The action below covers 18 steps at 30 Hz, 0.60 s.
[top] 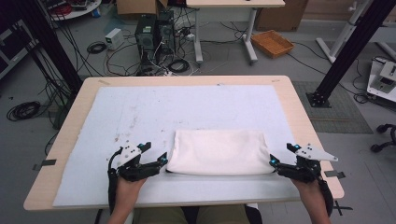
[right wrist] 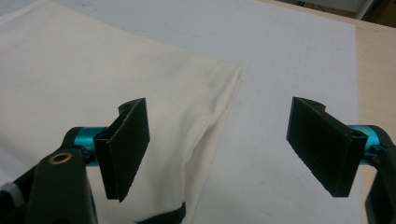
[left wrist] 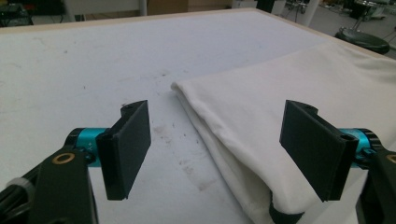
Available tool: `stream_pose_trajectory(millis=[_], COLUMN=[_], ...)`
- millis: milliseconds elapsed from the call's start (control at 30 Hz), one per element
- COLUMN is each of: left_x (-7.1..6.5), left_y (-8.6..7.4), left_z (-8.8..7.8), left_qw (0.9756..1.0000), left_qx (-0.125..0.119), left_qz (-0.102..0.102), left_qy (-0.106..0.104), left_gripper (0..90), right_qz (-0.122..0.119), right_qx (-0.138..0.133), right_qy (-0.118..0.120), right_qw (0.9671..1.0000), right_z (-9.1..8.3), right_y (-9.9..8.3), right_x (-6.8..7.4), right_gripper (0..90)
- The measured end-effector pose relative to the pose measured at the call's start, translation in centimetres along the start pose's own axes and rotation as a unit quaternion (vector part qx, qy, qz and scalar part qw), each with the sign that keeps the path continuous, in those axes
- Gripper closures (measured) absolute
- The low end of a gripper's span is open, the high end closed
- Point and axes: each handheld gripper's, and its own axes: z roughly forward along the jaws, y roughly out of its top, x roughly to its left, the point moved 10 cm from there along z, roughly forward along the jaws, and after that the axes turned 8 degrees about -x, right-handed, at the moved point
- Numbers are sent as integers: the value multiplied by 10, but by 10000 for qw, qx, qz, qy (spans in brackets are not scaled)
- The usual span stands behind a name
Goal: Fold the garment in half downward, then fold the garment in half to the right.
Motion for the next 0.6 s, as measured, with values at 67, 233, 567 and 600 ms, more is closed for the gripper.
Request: stream_pose_trajectory(millis=[67,233,567,600], left_x=[0,2,3,2], left_y=[3,2,-3,-4], left_z=[-2,-7,-7,-6], left_qw=[9999,9999,9998,9997], left_qx=[-92,-89,35,79], left_qz=[58,106,140,136], left_qy=[11,101,165,181], left_gripper=[240,230,230,230], right_qz=[26,45,59,84], right_qx=[-115,-200,-140,-128], right_qy=[-28,-14,46,37], right_qw=[9999,9998,9999,9999], right_z=[0,0,4,3], right_y=[6,9,6,5], right_x=[-1,-1,-2,-2], right_gripper=[209,209,209,209])
